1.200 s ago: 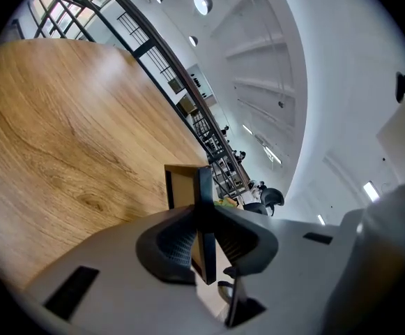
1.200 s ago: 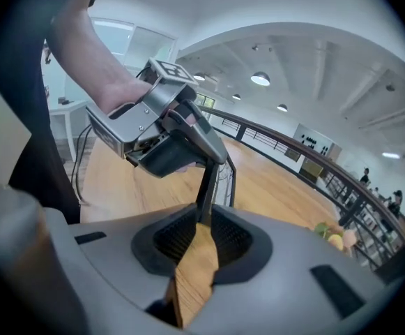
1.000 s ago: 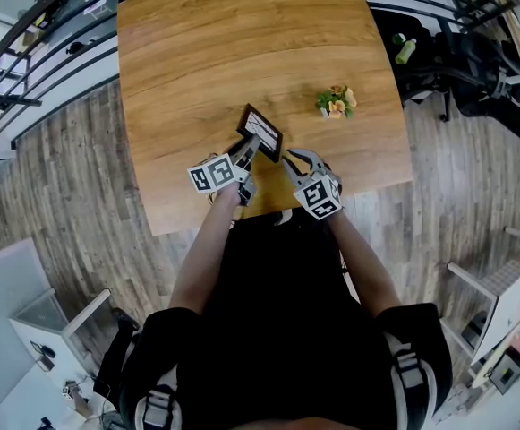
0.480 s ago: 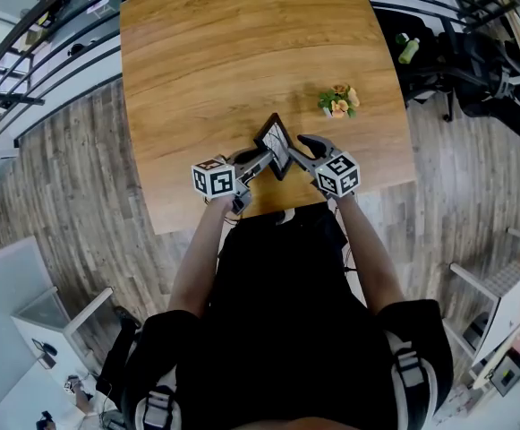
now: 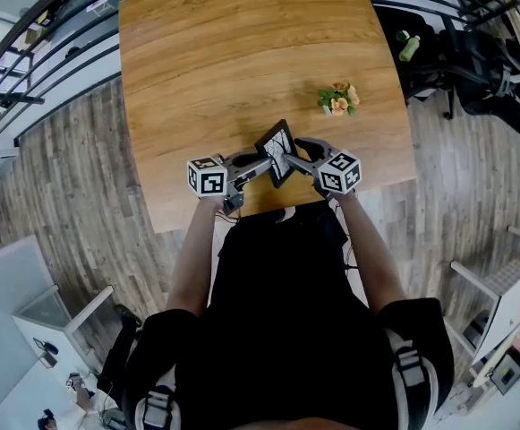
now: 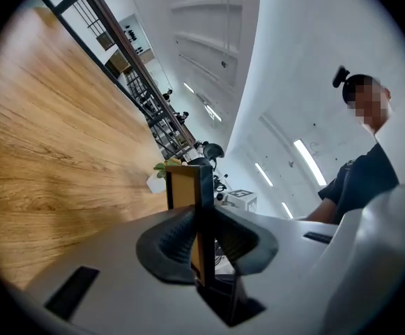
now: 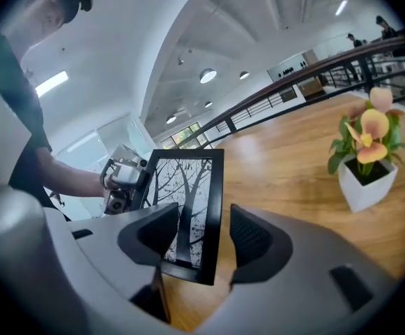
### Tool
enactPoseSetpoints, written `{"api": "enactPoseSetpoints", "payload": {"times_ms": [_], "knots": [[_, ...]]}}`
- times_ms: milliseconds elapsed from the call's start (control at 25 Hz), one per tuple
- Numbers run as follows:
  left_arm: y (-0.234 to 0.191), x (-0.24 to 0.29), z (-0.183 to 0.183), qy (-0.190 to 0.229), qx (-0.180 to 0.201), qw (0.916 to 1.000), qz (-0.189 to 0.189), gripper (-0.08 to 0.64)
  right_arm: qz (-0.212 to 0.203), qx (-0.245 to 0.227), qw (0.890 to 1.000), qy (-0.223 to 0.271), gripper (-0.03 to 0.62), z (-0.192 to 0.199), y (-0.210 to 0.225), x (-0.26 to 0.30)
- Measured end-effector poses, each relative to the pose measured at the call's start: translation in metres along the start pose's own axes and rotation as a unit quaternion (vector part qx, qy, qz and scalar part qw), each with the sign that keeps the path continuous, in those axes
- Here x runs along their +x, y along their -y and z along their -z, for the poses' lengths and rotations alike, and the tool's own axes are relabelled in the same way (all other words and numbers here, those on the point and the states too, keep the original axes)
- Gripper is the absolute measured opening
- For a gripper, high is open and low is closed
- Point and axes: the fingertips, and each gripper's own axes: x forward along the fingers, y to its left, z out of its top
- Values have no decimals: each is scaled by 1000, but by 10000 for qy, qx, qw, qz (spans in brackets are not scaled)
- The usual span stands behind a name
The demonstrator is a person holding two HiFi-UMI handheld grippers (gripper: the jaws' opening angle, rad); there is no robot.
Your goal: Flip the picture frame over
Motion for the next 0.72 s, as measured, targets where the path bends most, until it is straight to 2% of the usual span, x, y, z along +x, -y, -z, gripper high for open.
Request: {"api": "enactPoseSetpoints", "payload": {"times_ms": [160, 280, 520, 720], "knots": [[9, -8, -4, -37, -120, 9990, 433, 94, -597, 542, 9966, 191, 245, -2, -10, -2], [11, -9, -1, -130, -150, 9983, 551, 94, -892, 705, 9934, 120, 211, 0, -16, -1], [10, -11, 4, -161, -185, 9986, 459, 94, -923, 881, 9918, 63, 162, 4, -17, -6], [-4, -14, 3, -118, -116, 9997, 166, 85, -892, 1096, 9899, 155, 101, 4, -10, -12]]}}
